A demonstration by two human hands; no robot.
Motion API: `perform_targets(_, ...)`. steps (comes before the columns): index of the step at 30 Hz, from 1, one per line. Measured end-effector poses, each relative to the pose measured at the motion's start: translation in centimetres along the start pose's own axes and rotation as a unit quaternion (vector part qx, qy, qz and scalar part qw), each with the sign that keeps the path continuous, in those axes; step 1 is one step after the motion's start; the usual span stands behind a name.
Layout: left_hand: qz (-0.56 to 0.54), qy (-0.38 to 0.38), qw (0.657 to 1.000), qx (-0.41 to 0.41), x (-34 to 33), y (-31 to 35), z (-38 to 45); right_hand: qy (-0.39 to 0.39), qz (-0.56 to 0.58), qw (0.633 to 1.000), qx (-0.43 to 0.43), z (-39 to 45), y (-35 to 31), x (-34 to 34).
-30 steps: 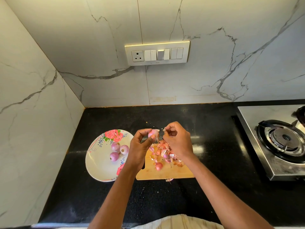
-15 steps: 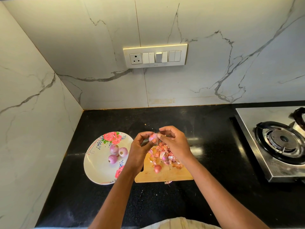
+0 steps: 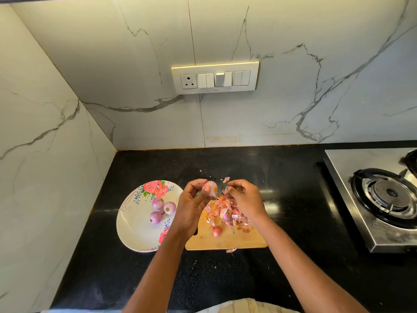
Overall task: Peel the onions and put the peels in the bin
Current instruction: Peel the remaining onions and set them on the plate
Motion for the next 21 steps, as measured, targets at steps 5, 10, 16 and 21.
perform_targets(5,-0.015,0.011,1.000,-0.002,0.4,0.2,0.2,-0.036,-0.135,0.990,0.019,-0.3,0.0,-0.6)
perform_targets(10,0.012,0.028,0.999,-0.014,0.3,0.1,0.3,-0.050,-0.104,0.987,0.111,-1.2,-3.3,-1.7)
perform_targets(16,0.020,0.030,0.999,-0.020,-0.1,0.5,0.5,-0.023,-0.120,0.980,0.156,-1.4,-4.4,-1.7)
perform_targets(21,0.016,0.028,0.999,-0.013,0.0,0.6,0.6,-0.014,-0.133,0.977,0.165,-1.4,-4.5,-1.7)
Point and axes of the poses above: each hand's wrist, its own z-axis towards the middle knuckle, its own x-axis out of the back of the hand, y = z × x, the point moved 7 cm from there along z, towards the middle knuckle, and after that the axes turned 9 degrees about -y, right-handed, at the moved point
